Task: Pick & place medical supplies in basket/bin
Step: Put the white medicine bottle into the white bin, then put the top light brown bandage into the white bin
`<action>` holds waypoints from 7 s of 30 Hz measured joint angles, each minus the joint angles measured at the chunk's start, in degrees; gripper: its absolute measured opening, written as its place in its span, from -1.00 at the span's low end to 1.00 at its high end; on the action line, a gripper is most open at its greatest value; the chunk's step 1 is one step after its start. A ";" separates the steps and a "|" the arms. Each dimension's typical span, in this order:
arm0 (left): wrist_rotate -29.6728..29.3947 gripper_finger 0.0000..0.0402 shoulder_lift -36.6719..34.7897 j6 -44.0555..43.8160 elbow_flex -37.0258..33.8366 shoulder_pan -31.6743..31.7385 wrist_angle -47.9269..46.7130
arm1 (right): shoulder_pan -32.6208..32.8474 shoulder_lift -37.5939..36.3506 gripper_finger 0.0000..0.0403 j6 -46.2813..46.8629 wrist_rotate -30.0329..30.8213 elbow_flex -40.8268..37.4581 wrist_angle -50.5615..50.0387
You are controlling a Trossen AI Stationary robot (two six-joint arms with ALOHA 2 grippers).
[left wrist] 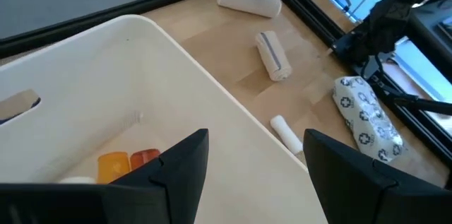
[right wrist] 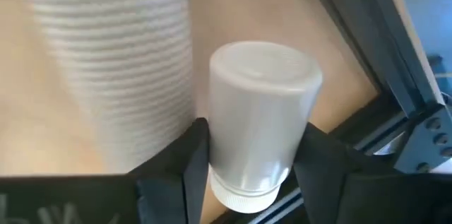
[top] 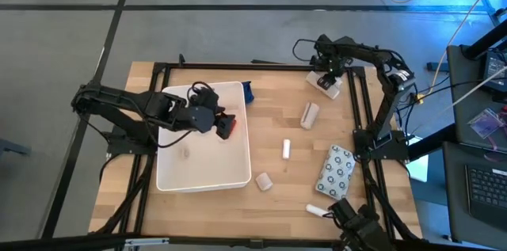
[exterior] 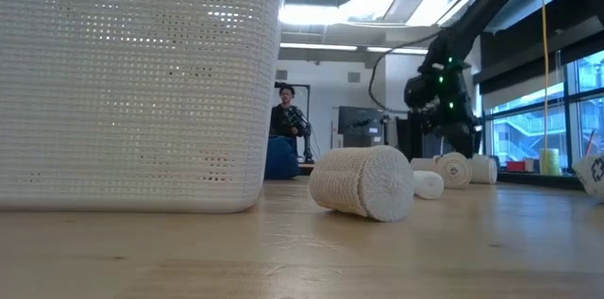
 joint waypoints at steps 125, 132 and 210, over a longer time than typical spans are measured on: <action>-12.54 -0.12 -10.21 43.06 0.04 -4.99 12.23 | 60.36 -2.78 0.61 -6.96 5.63 46.89 7.14; -9.29 -0.12 -7.08 44.04 0.02 -1.44 -1.12 | 58.82 -8.40 0.62 3.46 4.80 46.87 -8.12; 11.93 0.07 5.27 45.06 0.00 18.01 -9.23 | 61.79 -11.43 0.63 27.95 2.39 43.33 -23.60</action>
